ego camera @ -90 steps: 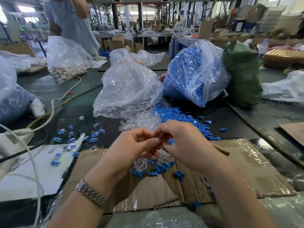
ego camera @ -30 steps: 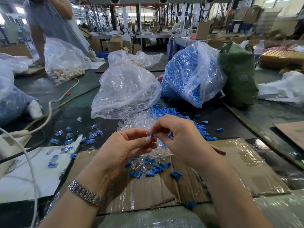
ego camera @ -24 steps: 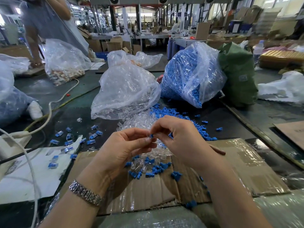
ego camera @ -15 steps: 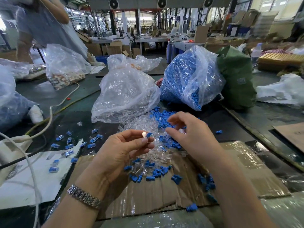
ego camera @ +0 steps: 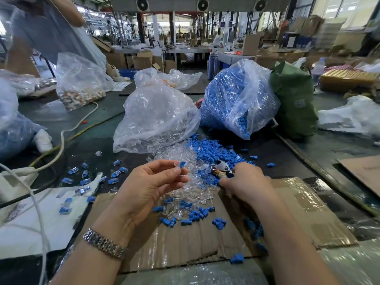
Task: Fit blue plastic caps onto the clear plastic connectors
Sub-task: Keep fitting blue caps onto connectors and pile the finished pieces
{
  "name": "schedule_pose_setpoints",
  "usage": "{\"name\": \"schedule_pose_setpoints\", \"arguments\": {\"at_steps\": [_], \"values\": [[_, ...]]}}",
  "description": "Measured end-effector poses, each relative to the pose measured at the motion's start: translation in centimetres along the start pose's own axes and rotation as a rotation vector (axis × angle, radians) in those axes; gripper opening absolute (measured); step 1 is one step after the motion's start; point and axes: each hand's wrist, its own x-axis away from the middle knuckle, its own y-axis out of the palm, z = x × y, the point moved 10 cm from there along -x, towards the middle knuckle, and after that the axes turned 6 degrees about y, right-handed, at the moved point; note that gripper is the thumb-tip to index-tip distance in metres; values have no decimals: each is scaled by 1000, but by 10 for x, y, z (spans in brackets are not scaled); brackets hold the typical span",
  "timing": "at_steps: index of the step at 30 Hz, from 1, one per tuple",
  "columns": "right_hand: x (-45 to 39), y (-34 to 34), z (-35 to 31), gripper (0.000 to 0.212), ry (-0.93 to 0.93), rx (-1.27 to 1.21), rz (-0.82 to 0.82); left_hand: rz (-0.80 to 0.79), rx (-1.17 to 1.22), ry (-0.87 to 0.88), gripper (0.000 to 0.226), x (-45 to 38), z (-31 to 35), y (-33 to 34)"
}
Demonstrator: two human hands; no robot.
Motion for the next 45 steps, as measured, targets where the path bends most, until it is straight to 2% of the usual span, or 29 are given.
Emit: {"name": "schedule_pose_setpoints", "arguments": {"at_steps": [4,7,10,13,15,18,20,21,25,29,34,42,45], "values": [[-2,2,1,38,-23,-7,-33,15,23,8,17,-1,0,-4],[1,-4,-3,35,-73,26,41,34,41,6,16,0,1,-5],[9,-18,-12,29,-123,16,118,70,66,18,27,-1,5,-8],[18,-37,-20,33,-198,-130,177,102,105,32,28,0,7,-10],[27,-42,-26,39,-267,-301,114,108,147,30,19,-1,7,-9],[44,-24,-41,34,-334,-519,-209,107,167,35,17,-2,8,-9],[56,-4,-52,29,-351,-554,-413,95,147,56,18,-3,11,-8],[60,2,-57,30,-363,-531,-459,86,137,69,19,-3,12,-6],[73,11,-71,43,-407,-489,-499,55,63,103,25,-2,15,-1],[79,8,-75,42,-420,-500,-503,22,-31,159,21,-1,19,3],[79,11,-75,40,-406,-470,-510,58,-229,244,20,2,26,4],[74,17,-76,46,-366,-452,-424,103,-381,272,18,4,29,1],[76,19,-78,47,-368,-498,-449,114,-426,287,15,4,31,-2]]}}
